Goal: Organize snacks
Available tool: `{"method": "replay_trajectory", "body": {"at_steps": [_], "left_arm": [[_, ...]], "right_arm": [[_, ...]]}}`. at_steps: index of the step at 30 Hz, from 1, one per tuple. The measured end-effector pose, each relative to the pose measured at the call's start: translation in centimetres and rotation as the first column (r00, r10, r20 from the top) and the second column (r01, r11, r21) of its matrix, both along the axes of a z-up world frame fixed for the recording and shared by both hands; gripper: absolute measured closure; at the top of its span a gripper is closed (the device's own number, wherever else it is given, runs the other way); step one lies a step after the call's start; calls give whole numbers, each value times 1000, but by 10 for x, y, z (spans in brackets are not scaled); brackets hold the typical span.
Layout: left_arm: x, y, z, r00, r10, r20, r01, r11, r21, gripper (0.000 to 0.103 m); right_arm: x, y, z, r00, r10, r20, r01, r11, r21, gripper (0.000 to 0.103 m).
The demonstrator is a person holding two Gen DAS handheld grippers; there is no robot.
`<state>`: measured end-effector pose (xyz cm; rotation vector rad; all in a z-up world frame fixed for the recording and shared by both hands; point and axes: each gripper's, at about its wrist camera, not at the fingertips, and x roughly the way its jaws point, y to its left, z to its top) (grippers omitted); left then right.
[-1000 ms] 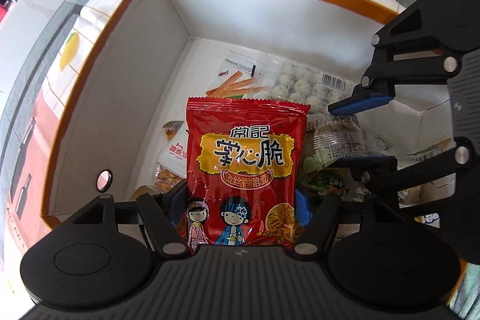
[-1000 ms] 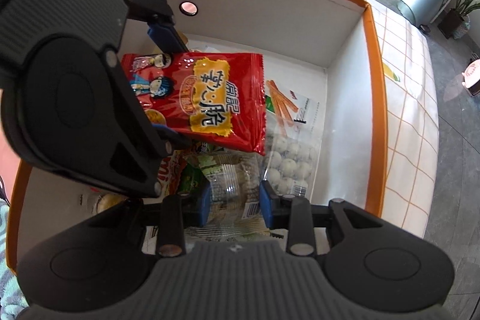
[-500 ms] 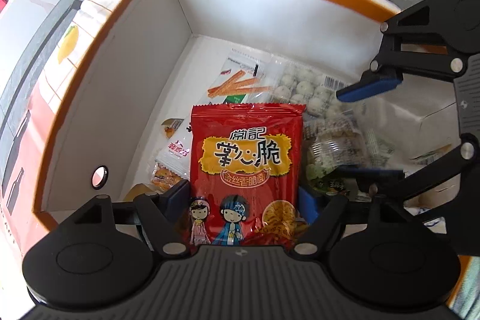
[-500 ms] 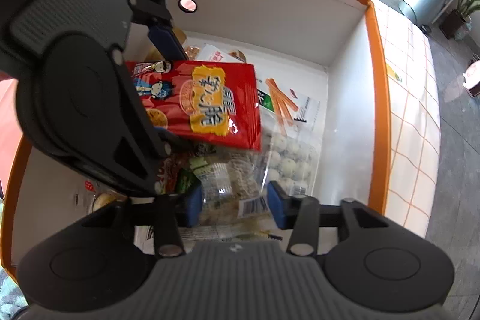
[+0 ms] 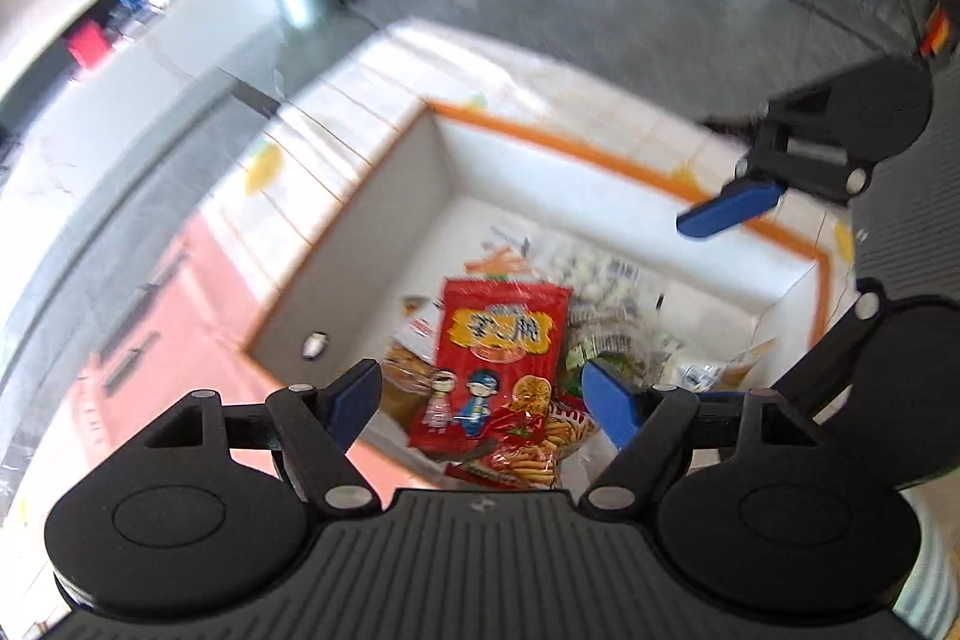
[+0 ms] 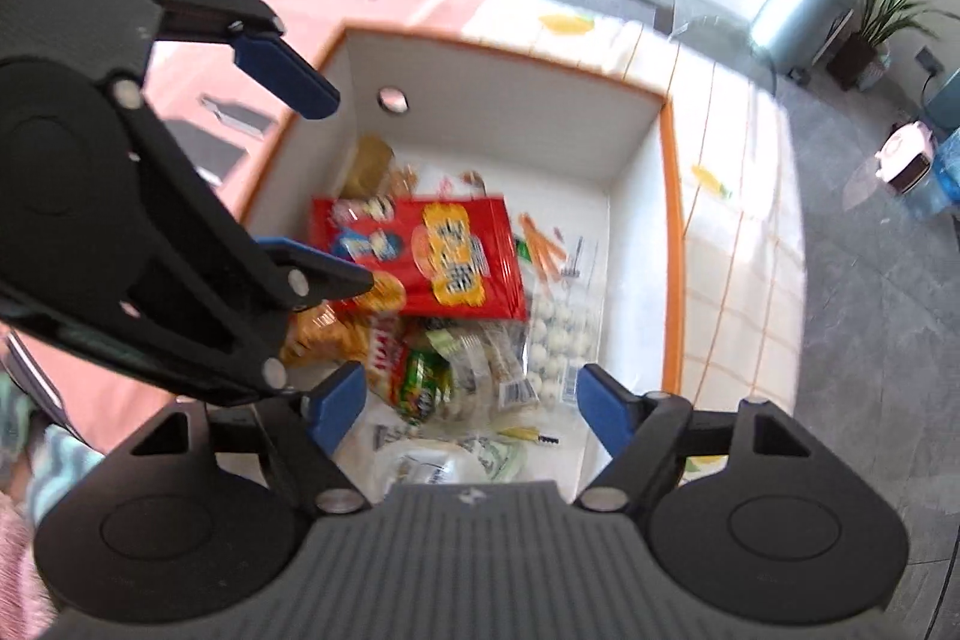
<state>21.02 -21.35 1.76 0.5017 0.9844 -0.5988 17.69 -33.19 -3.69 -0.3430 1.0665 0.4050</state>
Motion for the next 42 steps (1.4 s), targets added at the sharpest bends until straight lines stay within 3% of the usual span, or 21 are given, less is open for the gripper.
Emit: {"method": "replay_trajectory", "body": {"at_steps": [5,10,15,19,22,24,29,31,33,38,42], "left_arm": [[-37,35,52,987,135,89,-127,988,-91,14],[-88,81,72,962,240,132,-210,956,-206,14],[-145,126,89,904,371,212,-296,902,-314,14],[-186,146,97,832,450,325,-342,877,-337,13],[-210,158,90,789,509,346,-376,844,-383,13],[-223,166,82,764,546,342,-397,817,-418,13],[-244,176,55,708,598,376,-433,788,-439,12],[-252,181,48,688,620,376,-458,774,-437,7],[-255,184,43,683,633,365,-473,764,-439,7],[-258,190,28,697,633,337,-488,763,-424,6],[-261,195,11,699,648,302,-519,751,-408,6]], "right_arm": [[-32,10,44,996,-45,80,40,997,61,26],[-84,30,76,974,-73,212,46,991,127,21],[-138,54,92,942,-103,319,51,985,165,21],[-178,68,109,905,-143,401,65,977,203,20],[-211,76,116,867,-212,450,88,956,281,18],[-234,82,110,836,-254,487,91,938,334,17],[-277,101,79,767,-340,544,128,912,391,16],[-286,108,65,747,-364,557,150,908,391,16],[-294,112,56,737,-379,560,168,905,391,16],[-303,119,39,718,-387,578,192,909,370,16],[-294,123,15,759,-385,525,211,908,361,15]]}}
